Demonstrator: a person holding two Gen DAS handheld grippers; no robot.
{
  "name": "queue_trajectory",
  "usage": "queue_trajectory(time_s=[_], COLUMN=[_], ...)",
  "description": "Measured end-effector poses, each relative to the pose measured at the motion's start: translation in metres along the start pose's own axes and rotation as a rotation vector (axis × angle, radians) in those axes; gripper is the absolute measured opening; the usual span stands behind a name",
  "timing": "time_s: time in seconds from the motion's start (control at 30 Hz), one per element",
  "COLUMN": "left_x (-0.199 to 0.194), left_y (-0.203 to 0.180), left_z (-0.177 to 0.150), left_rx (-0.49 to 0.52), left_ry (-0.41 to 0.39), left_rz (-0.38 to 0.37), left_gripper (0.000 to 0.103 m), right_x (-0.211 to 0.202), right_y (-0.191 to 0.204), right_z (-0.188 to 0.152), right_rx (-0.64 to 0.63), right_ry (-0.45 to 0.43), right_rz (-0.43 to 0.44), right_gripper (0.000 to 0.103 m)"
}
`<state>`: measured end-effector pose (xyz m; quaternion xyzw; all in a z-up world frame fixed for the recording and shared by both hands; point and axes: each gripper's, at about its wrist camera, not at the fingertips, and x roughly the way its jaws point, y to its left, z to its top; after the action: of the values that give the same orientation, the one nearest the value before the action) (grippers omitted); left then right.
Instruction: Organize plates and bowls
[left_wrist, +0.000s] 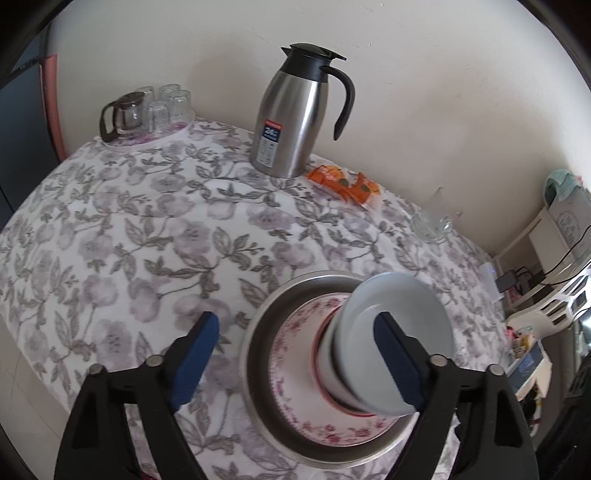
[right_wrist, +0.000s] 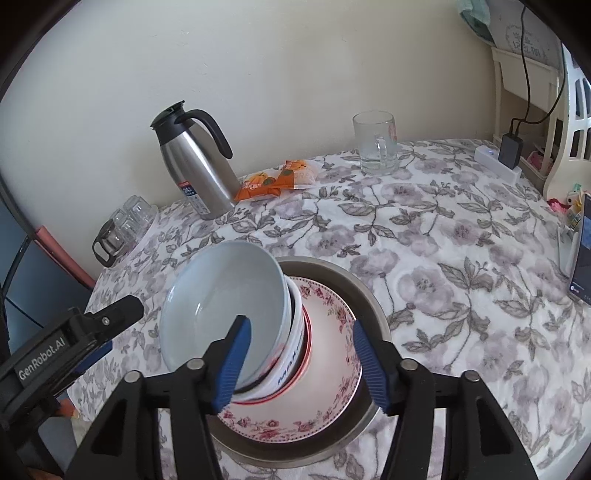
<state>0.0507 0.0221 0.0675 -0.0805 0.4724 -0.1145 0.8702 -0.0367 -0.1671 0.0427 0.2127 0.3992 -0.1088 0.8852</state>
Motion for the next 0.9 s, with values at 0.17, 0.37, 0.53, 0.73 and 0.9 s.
queue_trajectory(time_s=[0.17, 0.37, 0.53, 0.73, 0.9], left_x=[0.003, -0.002, -0.008, -0.01, -0.01], left_y=[0.006, 0.016, 0.018, 0.019, 0.017], left_z=[-0.017, -0.029, -0.035, -0.042, -0.049], left_rx=[0.047, 0.049, 0.067, 0.088, 0.115], left_ry=[0.005, -0.01, -0.026, -0.023, -0.02], left_rz=[0.073, 0.098, 0.108, 0.109, 0.121], left_gripper=[0.089, 0.09, 0.097, 0.097, 0.097], right_x=[-0.001, -0.007, -0.011, -0.013, -0.011], right_y=[-0.003, -0.004, -0.007, -0.011, -0.013], right_z=[-0.011, -0.021, -0.027, -0.033, -0.038], right_rx=[-0.005, -0.006, -0.006, -0.013, -0.024], right_ry=[-0.004, -0.016, -0.03, -0.031, -0.02], right_rz=[-0.022, 0.001, -0.004, -0.015, -0.025], right_gripper=[0.077, 0.089, 0.096, 0.103, 0.103])
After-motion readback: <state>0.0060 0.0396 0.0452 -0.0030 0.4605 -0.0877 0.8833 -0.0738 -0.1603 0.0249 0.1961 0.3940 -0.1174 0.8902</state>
